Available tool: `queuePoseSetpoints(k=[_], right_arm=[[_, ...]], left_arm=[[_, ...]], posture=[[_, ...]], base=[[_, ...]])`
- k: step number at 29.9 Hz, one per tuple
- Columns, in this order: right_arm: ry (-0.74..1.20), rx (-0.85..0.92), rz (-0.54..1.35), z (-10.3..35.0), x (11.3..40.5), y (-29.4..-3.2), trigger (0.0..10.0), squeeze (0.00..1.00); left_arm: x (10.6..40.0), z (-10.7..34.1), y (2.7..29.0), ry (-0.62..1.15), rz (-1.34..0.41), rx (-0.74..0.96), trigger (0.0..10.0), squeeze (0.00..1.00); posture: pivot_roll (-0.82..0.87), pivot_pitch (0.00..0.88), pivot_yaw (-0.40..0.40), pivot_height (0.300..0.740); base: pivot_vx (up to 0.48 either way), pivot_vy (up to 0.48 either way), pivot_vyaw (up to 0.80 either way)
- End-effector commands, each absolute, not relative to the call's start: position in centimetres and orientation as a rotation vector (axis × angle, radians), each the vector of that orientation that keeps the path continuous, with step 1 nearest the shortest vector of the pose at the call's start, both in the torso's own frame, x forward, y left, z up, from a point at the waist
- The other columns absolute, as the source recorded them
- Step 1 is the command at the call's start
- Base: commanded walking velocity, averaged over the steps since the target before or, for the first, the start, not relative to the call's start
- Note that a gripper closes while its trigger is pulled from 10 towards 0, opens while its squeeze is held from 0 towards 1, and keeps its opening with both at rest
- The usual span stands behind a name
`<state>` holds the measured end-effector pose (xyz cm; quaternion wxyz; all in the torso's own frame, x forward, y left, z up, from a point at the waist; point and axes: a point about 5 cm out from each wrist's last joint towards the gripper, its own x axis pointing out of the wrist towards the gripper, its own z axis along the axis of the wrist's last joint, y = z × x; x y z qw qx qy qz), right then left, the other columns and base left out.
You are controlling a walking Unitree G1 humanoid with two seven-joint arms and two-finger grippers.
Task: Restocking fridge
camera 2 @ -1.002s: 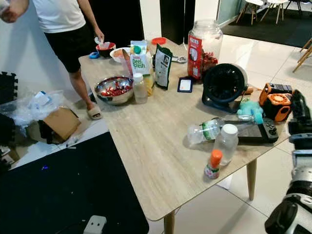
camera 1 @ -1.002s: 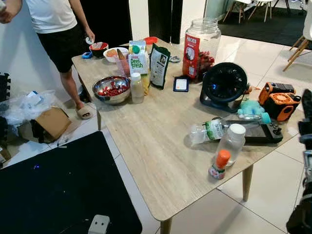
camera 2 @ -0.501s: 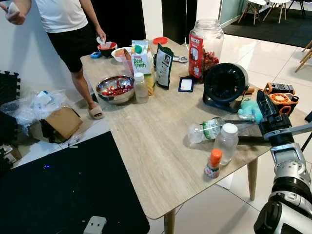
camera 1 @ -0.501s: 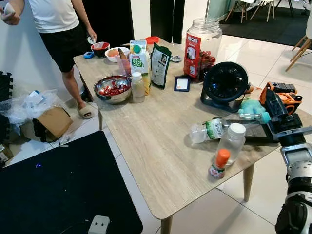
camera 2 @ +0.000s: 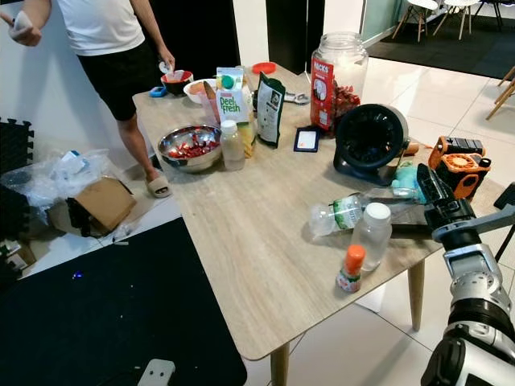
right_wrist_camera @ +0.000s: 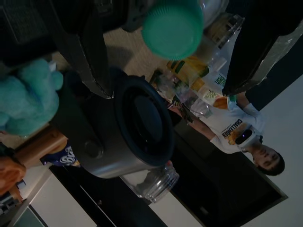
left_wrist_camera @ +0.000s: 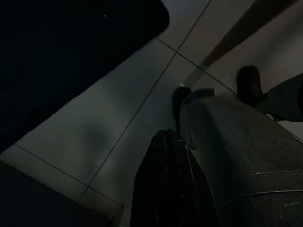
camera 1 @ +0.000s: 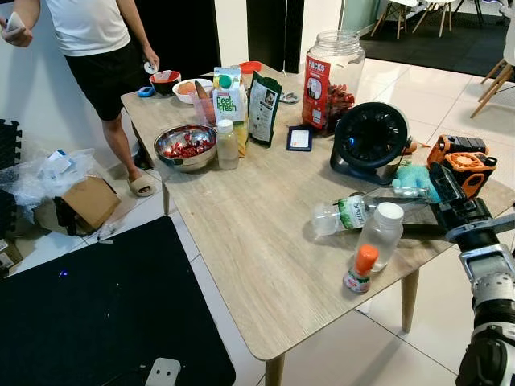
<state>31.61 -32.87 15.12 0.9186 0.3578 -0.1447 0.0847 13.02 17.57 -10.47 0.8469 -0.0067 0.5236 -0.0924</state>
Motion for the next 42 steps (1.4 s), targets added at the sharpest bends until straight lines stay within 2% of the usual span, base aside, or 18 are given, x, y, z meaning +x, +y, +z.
queuePoseSetpoints(k=[1, 23, 42], right_arm=[[-0.276, 0.743, 0.173, 14.6, 31.3, -33.1, 10.0, 0.0], [-0.215, 0.727, 0.236, 13.9, 32.0, -30.9, 10.0, 0.0], [-0.206, 0.742, 0.192, 13.8, 33.2, -29.4, 10.0, 0.0]], left_arm=[[12.9, -10.5, 18.3, 1.111, -0.187, 0.003, 10.0, 0.0], [12.8, -10.5, 18.2, 1.111, -0.185, 0.001, 10.0, 0.0], [12.8, -10.5, 18.1, 1.112, -0.182, -0.005, 10.0, 0.0]], posture=[[-0.06, 0.0, 0.053, 0.74], [-0.05, 0.0, 0.05, 0.74], [-0.05, 0.0, 0.047, 0.74]], base=[[0.0, 0.0, 0.0], [0.0, 0.0, 0.0], [0.0, 0.0, 0.0]])
